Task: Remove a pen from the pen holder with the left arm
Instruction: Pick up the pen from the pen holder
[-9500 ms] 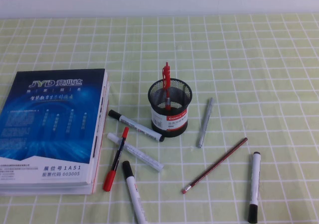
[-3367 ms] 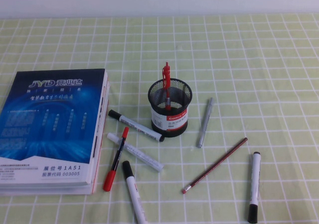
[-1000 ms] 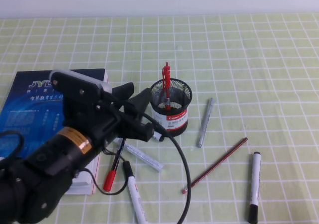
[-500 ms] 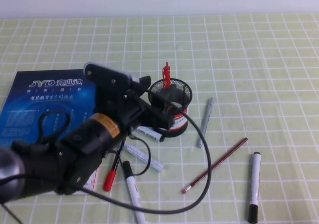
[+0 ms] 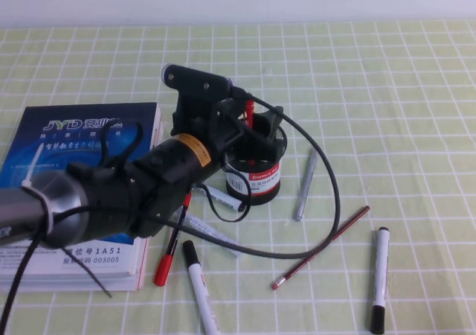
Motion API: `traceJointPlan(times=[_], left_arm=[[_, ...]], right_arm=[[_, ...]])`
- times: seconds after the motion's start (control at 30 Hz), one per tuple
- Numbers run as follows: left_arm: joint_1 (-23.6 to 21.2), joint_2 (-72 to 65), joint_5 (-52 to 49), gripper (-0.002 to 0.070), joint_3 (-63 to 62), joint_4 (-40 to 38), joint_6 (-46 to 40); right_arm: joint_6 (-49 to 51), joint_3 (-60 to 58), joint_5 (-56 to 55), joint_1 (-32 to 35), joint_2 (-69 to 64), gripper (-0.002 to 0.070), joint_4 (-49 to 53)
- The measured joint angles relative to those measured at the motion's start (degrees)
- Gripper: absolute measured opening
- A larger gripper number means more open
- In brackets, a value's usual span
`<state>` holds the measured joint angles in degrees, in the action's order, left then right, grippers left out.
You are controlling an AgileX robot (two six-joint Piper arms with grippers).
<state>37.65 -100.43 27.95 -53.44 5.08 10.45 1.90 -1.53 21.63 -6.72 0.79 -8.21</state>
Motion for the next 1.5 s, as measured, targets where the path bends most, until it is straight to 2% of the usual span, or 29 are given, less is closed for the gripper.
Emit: traceJointPlan(times=[0.3,0.57,0.93,1.27,1.5], left_arm=[[0.00,-2.69,-1.95,0.0429,-4.43,-1.64,-2.88],[-2.14,-5.71,-3.70,0.0429,-7.48,-4.15,-3.36],[-2.86,-9.11,-3.54,0.0430,-7.69,-4.47,-3.36],[-2.99,-10.05,1.04,0.0430,-7.94,-4.47,-3.36],[-3.01,-12.41,-1.13,0.0425,-11.44,-4.62,-3.36]], right_arm=[[0.00,0.00,0.00,0.00,0.00,-0.0015,0.00],[0.00,0.00,0.00,0.00,0.00,-0.0015,0.00],[0.00,0.00,0.00,0.00,0.00,-0.0015,0.00],[0.00,0.00,0.00,0.00,0.00,-0.0015,0.00],[0.00,0.00,0.00,0.00,0.00,-0.0015,0.00]])
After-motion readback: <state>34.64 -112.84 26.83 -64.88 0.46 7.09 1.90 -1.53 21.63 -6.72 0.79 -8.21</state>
